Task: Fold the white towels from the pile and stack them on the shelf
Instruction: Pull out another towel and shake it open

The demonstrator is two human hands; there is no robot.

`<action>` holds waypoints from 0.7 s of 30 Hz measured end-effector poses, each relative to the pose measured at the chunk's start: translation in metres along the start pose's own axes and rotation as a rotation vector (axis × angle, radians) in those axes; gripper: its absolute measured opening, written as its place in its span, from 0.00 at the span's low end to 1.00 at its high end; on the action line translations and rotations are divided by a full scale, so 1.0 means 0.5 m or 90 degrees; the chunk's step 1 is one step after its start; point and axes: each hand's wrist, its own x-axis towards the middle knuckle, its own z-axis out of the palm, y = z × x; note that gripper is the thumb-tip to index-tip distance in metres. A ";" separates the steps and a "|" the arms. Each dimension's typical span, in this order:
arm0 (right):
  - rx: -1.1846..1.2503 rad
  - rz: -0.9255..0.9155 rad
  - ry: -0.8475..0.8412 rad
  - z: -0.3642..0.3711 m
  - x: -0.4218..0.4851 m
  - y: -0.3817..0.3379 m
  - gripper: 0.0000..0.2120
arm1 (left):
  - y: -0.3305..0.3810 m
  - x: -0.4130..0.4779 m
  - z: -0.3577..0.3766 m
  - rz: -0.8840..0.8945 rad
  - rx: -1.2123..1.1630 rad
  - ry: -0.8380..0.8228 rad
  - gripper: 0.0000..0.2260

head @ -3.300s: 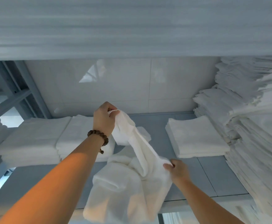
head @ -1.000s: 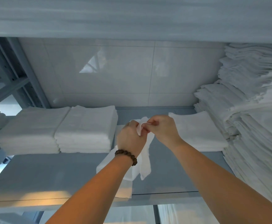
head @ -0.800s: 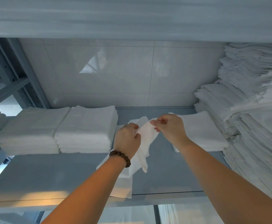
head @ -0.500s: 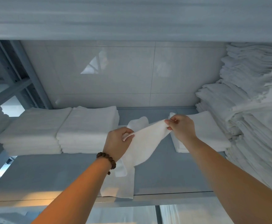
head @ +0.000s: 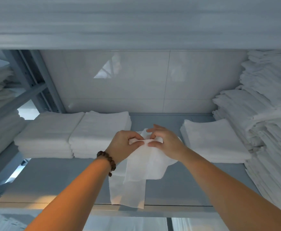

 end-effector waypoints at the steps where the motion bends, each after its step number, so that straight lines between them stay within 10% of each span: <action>1: 0.014 0.006 -0.015 -0.002 -0.001 0.001 0.06 | 0.000 0.000 -0.009 0.007 0.019 -0.018 0.07; 10: 0.077 -0.016 -0.037 0.007 0.018 -0.022 0.13 | -0.001 -0.016 -0.050 0.020 0.208 -0.108 0.03; 21: 0.031 -0.054 -0.066 0.015 0.012 -0.026 0.05 | 0.034 -0.051 -0.108 -0.045 0.268 0.023 0.04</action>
